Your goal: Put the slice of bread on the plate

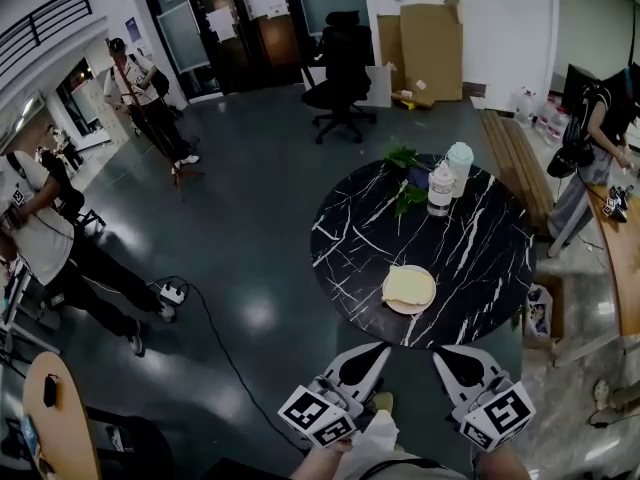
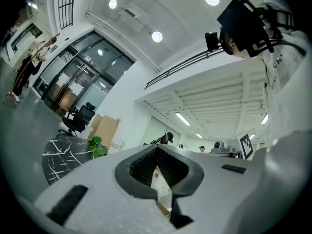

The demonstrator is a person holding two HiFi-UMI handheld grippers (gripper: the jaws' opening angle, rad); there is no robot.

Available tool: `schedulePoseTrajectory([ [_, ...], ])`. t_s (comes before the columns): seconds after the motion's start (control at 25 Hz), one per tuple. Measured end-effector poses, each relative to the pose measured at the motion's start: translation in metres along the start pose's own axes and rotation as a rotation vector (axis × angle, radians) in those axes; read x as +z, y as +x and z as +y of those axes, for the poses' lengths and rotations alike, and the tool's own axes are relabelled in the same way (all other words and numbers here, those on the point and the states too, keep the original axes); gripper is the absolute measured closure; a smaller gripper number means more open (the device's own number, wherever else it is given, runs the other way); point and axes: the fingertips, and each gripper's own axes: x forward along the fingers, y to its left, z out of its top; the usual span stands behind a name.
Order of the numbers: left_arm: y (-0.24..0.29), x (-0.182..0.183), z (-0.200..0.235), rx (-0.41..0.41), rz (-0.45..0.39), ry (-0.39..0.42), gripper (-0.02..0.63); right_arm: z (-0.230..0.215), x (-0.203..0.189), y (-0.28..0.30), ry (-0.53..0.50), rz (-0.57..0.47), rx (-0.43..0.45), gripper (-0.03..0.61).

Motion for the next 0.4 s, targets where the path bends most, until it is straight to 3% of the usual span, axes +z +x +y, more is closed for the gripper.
schedulePoseTrajectory([
  [0.4, -0.002, 0.013, -0.016, 0.007, -0.023, 0.034, 0.606, 0.001, 0.011, -0.023, 0.027, -0.041, -0.007, 0.568],
])
